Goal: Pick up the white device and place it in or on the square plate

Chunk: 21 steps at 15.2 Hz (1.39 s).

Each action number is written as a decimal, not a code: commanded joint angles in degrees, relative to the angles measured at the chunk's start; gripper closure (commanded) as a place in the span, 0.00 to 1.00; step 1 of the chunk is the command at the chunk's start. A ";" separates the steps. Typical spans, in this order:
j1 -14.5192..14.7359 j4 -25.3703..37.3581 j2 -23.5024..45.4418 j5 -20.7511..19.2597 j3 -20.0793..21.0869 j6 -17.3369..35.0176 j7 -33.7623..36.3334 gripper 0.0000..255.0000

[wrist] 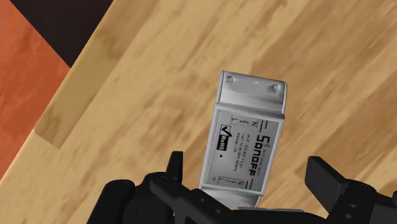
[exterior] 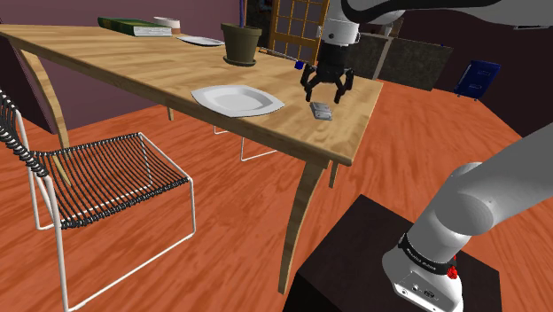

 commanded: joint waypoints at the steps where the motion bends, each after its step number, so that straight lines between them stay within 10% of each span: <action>1: -0.01 -0.17 0.00 0.00 -0.01 0.19 0.00 0.00; 6: -0.01 -0.17 0.00 0.00 -0.01 0.19 0.00 0.00; 7: -0.01 -0.17 0.00 0.00 -0.01 0.19 0.00 1.00; 16: -0.01 -0.14 -0.04 -0.01 -0.02 0.20 -0.01 1.00; 17: -0.01 -0.14 -0.04 -0.01 -0.02 0.20 -0.01 0.00; 21: 0.62 -1.54 -4.50 -0.06 0.35 -2.45 -0.33 0.00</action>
